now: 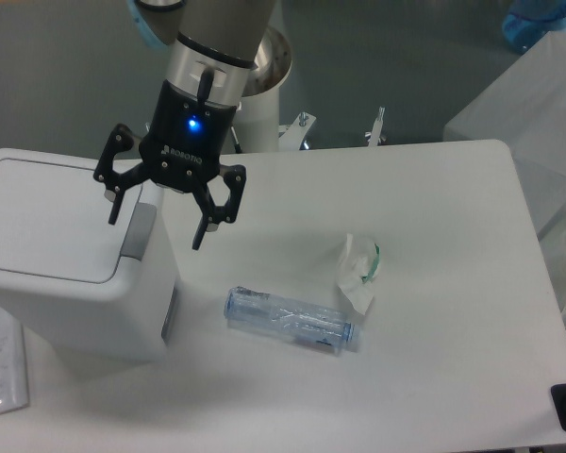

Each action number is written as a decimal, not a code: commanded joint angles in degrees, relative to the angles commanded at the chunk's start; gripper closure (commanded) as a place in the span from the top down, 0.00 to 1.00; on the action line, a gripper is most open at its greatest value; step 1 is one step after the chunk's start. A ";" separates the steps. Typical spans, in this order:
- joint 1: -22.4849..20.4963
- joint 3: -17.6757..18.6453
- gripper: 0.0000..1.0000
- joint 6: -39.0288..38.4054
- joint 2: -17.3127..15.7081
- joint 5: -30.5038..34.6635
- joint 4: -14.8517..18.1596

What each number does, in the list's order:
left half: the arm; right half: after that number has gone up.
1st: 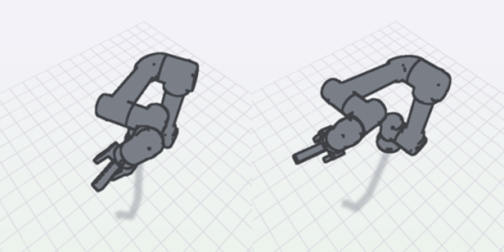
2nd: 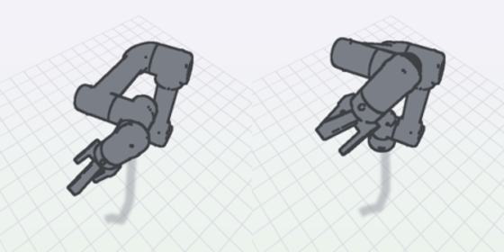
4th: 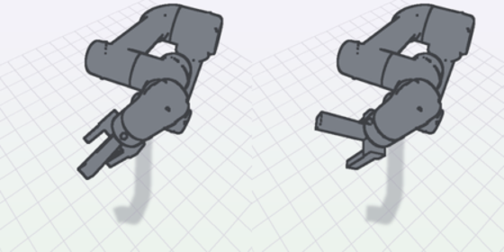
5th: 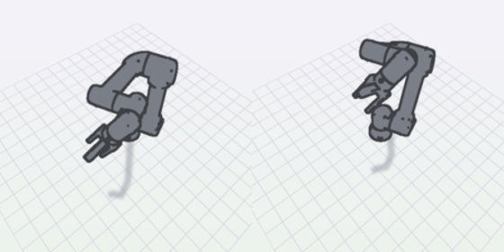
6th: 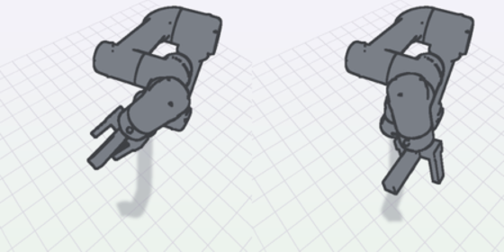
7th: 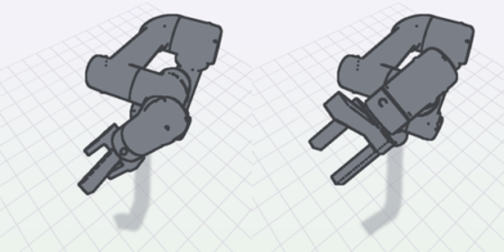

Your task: Open the trash can

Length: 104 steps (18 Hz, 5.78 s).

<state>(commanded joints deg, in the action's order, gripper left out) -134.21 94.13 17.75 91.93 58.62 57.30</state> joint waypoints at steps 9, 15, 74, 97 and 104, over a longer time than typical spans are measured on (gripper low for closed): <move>0.00 1.14 1.00 0.78 0.17 0.09 -0.09; 0.00 1.23 1.00 1.93 1.58 2.81 -1.40; 1.49 1.76 1.00 1.67 3.16 7.12 -2.99; -9.13 -4.04 1.00 23.44 10.62 25.66 -2.64; -17.14 0.35 1.00 46.90 12.57 30.84 2.88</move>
<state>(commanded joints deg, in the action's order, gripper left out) -151.34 94.48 64.65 104.50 89.46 60.19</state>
